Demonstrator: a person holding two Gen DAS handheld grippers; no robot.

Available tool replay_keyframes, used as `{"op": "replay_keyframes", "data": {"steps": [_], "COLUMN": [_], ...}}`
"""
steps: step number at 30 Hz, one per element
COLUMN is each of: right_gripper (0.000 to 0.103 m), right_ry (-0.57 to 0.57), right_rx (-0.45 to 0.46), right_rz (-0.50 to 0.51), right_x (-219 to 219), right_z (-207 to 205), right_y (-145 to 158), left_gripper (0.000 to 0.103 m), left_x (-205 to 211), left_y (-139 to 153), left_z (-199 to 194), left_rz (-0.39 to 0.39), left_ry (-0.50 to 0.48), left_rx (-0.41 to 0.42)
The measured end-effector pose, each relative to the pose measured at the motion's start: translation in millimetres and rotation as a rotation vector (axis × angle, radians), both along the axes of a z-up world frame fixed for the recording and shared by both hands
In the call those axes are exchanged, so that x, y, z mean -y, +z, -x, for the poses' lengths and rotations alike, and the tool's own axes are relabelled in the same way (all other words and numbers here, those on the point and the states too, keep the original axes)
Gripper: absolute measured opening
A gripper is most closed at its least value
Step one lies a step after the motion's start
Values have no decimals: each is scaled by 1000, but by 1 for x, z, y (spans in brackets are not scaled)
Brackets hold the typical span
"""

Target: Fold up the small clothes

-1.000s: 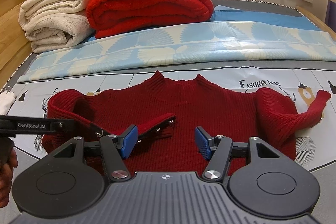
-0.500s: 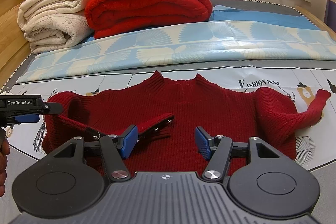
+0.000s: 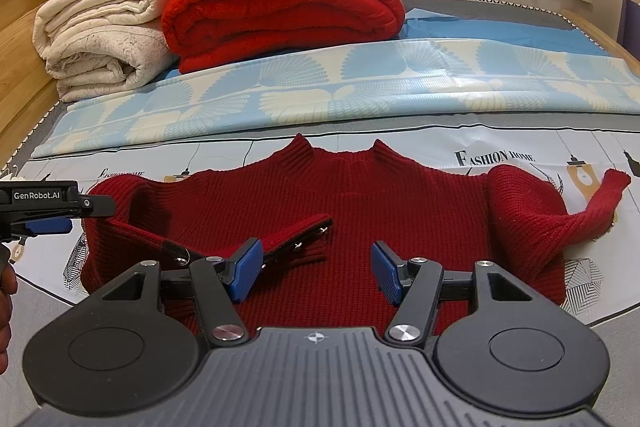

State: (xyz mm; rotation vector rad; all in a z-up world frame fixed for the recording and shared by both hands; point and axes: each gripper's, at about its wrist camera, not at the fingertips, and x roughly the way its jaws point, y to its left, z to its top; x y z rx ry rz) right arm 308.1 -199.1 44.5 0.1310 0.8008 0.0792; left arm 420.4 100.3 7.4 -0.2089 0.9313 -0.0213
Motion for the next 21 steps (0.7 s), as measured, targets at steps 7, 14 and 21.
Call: {"op": "replay_keyframes", "data": {"steps": [7,14,21], "right_gripper": [62,62,62], "right_ry": [0,0,4], "right_rx": [0,0,-2], "right_rz": [0,0,-1], "right_x": [0,0,-1], "right_z": [0,0,-1], "right_y": [0,0,-1], "left_gripper": [86,86,86], "left_x": [0,-1,-3], "left_y": [0,0,-1], "left_z": [0,0,0], "left_rz": [0,0,-1], "left_ry": [0,2,6], "left_rx": [-1,-2,-5]}}
